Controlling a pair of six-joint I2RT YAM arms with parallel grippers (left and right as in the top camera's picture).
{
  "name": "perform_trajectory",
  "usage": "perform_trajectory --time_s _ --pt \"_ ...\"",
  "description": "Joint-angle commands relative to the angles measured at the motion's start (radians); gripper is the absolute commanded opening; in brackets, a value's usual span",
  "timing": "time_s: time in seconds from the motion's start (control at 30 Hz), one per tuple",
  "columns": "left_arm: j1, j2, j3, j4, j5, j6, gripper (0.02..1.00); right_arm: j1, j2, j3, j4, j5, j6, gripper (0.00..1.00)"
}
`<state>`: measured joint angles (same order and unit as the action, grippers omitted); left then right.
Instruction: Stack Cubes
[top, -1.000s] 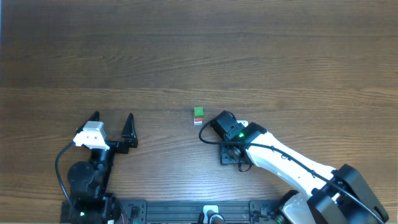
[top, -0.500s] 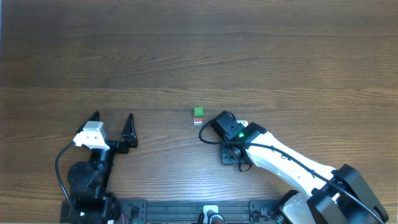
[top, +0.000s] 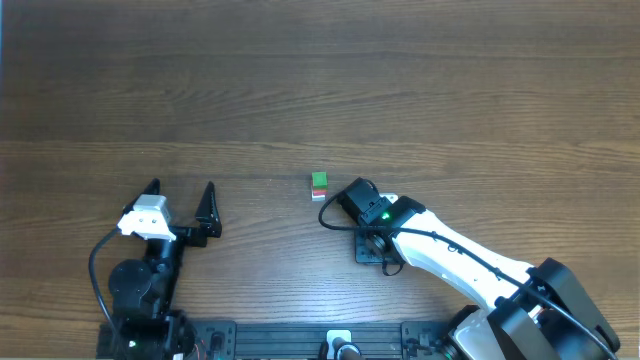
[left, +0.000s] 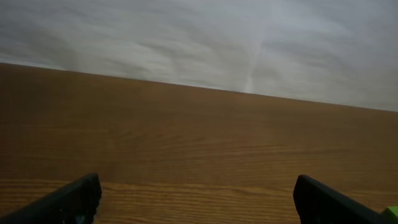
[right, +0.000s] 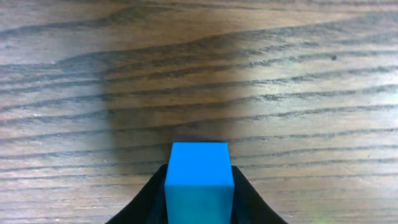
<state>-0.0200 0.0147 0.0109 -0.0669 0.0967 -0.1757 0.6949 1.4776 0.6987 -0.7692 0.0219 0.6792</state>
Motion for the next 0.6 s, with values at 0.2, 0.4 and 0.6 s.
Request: perform_trajectory --time_s 0.2,0.4,0.6 --pt "0.005 -0.008 -0.005 -0.002 -0.005 0.011 0.998 0.006 0.008 -0.006 0.003 0.016 0.009 0.121" --pt "0.005 -0.008 -0.005 -0.002 -0.005 0.011 1.0 0.006 0.007 0.052 -0.024 0.012 0.008 0.084" --pt "0.005 -0.008 -0.005 -0.002 -0.005 0.011 0.998 0.006 0.006 0.264 -0.173 0.015 -0.039 0.047"
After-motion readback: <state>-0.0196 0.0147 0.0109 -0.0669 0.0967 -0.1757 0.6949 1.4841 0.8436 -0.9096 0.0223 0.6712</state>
